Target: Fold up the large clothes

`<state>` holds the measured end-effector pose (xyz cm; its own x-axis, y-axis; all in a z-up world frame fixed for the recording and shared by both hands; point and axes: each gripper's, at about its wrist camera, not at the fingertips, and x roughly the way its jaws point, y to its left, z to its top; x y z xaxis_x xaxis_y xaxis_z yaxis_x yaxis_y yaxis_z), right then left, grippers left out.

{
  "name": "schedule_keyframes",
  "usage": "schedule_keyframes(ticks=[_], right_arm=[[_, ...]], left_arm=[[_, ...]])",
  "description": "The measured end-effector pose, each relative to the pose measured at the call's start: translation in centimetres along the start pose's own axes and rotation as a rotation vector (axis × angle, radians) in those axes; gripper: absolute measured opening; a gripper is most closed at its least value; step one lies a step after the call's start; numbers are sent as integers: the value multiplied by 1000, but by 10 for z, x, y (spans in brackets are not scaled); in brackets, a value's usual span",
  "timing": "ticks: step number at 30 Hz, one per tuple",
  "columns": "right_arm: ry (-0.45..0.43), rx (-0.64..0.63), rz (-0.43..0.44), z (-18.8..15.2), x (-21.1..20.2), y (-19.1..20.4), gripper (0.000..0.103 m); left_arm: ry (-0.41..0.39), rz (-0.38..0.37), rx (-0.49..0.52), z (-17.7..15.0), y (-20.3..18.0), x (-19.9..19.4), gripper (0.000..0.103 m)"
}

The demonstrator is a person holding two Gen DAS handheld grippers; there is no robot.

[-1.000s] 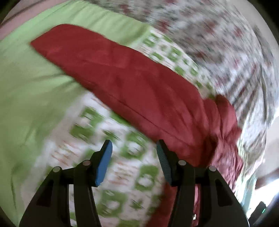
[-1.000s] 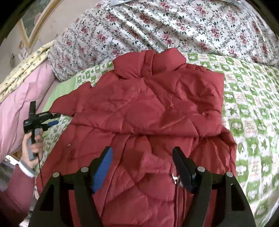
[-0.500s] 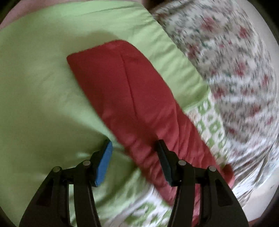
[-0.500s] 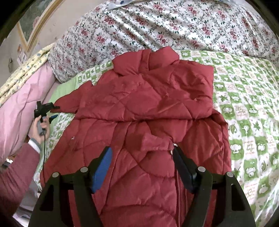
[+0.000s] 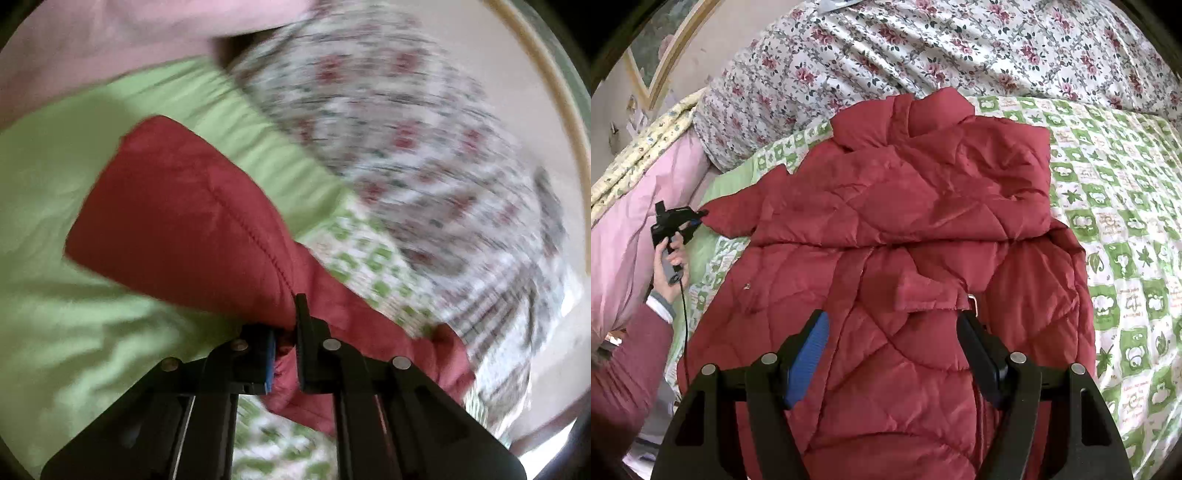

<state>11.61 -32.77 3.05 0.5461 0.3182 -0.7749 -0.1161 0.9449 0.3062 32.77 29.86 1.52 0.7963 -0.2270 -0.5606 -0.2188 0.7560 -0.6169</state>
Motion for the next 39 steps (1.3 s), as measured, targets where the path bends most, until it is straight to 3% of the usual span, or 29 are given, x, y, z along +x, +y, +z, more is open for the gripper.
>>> schedule_keyframes(ticks=[8,19,28,39], right_arm=[[2,7,28,3,-2,-3,73],[-30,90,67,11,-12,-30,73],[-47,161,92,19,-12,-57,73],[-73,260,126,31,-4,-87,75]], left_arm=[[37,-107,226,-50,-97,-24,6],[160,-234,531,-156,-215,-20,6],[276,-275,616,-221,-268,15,6],[406,-321,626,-291,-305,57,6]])
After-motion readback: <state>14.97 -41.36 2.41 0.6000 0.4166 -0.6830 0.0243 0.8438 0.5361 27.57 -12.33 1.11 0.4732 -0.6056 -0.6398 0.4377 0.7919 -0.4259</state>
